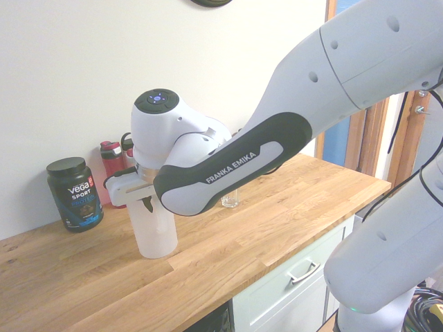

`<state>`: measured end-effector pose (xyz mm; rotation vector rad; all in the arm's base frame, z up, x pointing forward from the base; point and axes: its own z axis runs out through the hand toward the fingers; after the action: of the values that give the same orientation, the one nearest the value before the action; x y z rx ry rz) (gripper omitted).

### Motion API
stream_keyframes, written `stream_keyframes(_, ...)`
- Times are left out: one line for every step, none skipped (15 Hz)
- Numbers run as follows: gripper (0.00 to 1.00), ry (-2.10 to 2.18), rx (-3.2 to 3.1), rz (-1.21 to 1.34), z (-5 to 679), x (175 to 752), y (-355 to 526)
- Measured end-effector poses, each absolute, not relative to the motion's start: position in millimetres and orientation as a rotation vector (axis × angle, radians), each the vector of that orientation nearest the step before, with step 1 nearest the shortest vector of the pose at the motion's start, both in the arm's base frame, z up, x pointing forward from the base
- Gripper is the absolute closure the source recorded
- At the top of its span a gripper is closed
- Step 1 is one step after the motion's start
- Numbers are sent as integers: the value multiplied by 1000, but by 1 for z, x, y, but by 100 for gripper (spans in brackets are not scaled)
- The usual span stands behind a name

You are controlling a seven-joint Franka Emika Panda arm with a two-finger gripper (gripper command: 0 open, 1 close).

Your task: Pour me some water

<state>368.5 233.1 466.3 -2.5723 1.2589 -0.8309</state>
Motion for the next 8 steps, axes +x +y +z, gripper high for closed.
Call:
stream_keyframes(100, 1262, -2573, -829, 466, 368, 232)
stream_keyframes(100, 1263, -2575, -826, 467, 368, 231)
stream_keyframes(100, 1263, -2580, -819, 467, 367, 230)
stream_keyframes(100, 1261, -2588, -815, 468, 365, 230)
stream_keyframes(100, 1261, -2597, -812, 470, 361, 229)
stream_keyframes(100, 1254, -2608, -814, 472, 353, 227)
stream_keyframes(100, 1247, -2616, -814, 476, 342, 227)
stream_keyframes(100, 1231, -2623, -818, 482, 327, 228)
